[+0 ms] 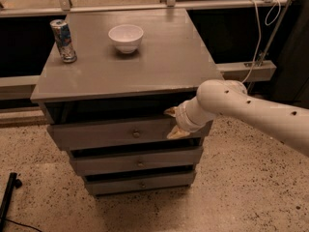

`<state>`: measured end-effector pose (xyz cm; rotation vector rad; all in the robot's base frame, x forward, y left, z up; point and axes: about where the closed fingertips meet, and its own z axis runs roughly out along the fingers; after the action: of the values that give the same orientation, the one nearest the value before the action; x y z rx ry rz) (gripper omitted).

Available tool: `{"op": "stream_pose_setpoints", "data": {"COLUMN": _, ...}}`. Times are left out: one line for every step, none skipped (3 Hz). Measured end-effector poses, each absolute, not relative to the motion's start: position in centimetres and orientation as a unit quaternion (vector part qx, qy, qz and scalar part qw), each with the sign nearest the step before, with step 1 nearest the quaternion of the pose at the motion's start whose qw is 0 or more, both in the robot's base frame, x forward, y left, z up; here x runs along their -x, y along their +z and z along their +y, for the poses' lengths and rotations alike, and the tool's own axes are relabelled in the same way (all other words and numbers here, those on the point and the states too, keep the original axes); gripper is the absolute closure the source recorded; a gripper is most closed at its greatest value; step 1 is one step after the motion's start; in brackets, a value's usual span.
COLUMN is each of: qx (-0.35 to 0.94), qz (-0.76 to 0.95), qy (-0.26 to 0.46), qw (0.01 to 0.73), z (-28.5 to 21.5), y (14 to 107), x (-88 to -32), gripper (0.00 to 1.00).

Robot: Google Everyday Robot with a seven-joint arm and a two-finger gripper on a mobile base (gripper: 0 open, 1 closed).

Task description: Open top drawer

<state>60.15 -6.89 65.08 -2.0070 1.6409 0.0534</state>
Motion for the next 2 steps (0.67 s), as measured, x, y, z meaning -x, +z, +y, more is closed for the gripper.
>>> {"op": "stream_pose_setpoints", "data": {"qx": 0.745, "qz": 0.609, "qy": 0.02, "qw": 0.271, "z": -6.88, "y": 65.43, "x": -60.15, "gripper": 0.27}}
{"op": "stream_pose_setpoints", "data": {"qx": 0.746, "qz": 0.612, "qy": 0.018, "qw": 0.263, "z": -7.04, "y": 65.56, "x": -60.24, "gripper": 0.04}}
